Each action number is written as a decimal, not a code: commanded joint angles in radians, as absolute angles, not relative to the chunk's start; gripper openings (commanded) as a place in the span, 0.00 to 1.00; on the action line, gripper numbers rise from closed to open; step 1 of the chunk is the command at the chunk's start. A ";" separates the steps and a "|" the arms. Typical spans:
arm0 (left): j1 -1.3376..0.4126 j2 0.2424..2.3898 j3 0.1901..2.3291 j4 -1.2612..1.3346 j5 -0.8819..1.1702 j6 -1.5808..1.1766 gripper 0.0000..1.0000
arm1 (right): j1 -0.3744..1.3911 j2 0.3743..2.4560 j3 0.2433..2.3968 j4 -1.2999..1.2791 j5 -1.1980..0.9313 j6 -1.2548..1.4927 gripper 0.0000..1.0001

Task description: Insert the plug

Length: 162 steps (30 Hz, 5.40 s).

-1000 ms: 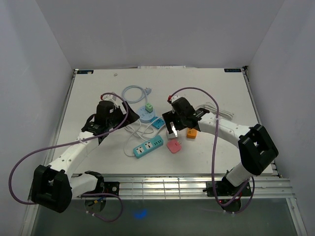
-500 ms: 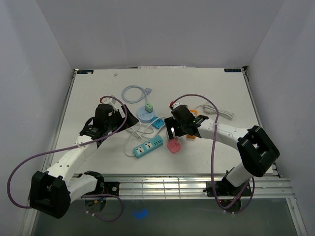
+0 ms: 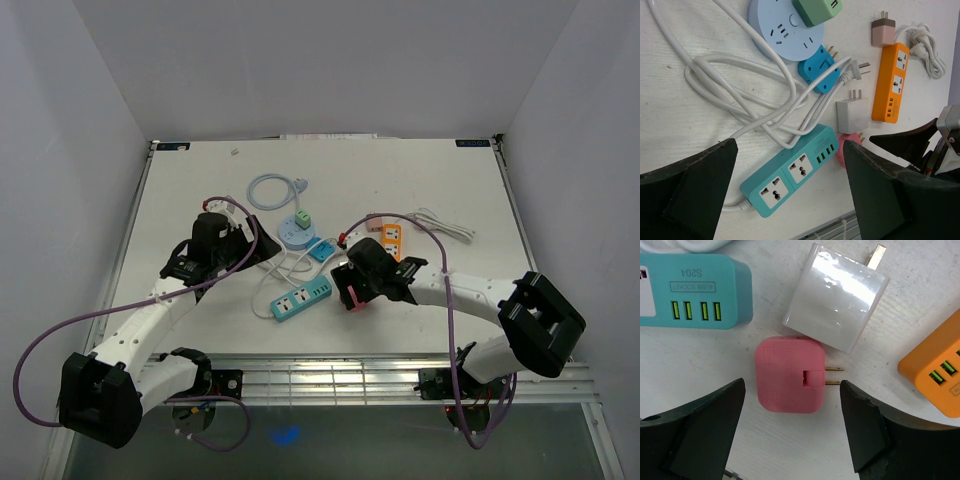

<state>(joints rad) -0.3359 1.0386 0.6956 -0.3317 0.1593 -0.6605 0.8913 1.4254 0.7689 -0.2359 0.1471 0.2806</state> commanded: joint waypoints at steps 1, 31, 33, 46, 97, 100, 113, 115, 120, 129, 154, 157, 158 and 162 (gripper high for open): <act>-0.339 1.023 0.699 -0.334 0.179 -0.646 0.98 | 0.908 1.410 0.793 -0.262 0.172 0.276 0.81; -0.339 1.043 0.721 -0.336 0.199 -0.658 0.98 | 0.957 1.476 0.718 -0.193 0.175 0.360 0.57; -0.339 1.046 0.721 -0.336 0.202 -0.666 0.98 | 0.959 1.477 0.715 -0.187 0.173 0.359 0.56; -0.347 1.054 0.733 -0.278 0.379 -0.808 0.98 | 0.957 1.341 0.791 -0.253 0.143 0.356 0.50; -0.588 1.216 0.701 0.069 0.244 -1.186 0.55 | 0.957 1.453 1.226 -0.333 0.035 0.403 0.50; -0.588 1.226 0.701 0.074 0.259 -1.183 0.45 | 0.956 1.451 1.229 -0.334 0.040 0.403 0.50; -0.589 1.236 0.689 0.100 0.281 -1.170 0.01 | 0.956 1.431 1.206 -0.304 0.028 0.396 0.51; -0.589 1.238 0.690 0.098 0.281 -1.169 0.00 | 0.956 1.425 1.198 -0.295 0.026 0.393 0.57; -0.588 1.226 0.715 0.034 0.253 -1.138 0.00 | 0.954 1.404 1.178 -0.287 0.029 0.385 0.81; -0.552 1.239 0.807 -0.136 0.216 -1.034 0.00 | 0.936 1.348 1.131 -0.284 0.021 0.368 0.91; -0.252 1.467 1.190 -0.632 0.139 -0.831 0.00 | 0.752 1.445 1.187 -0.232 0.028 0.256 0.88; -0.241 1.477 1.203 -0.618 0.175 -0.850 0.00 | 0.723 1.517 1.239 -0.204 0.011 0.210 0.77; -0.239 1.486 1.215 -0.624 0.179 -0.854 0.00 | 0.716 1.557 1.250 -0.190 -0.014 0.192 0.74; -0.224 1.500 1.244 -0.656 0.180 -0.870 0.00 | 0.712 1.664 1.322 -0.144 -0.061 0.079 0.68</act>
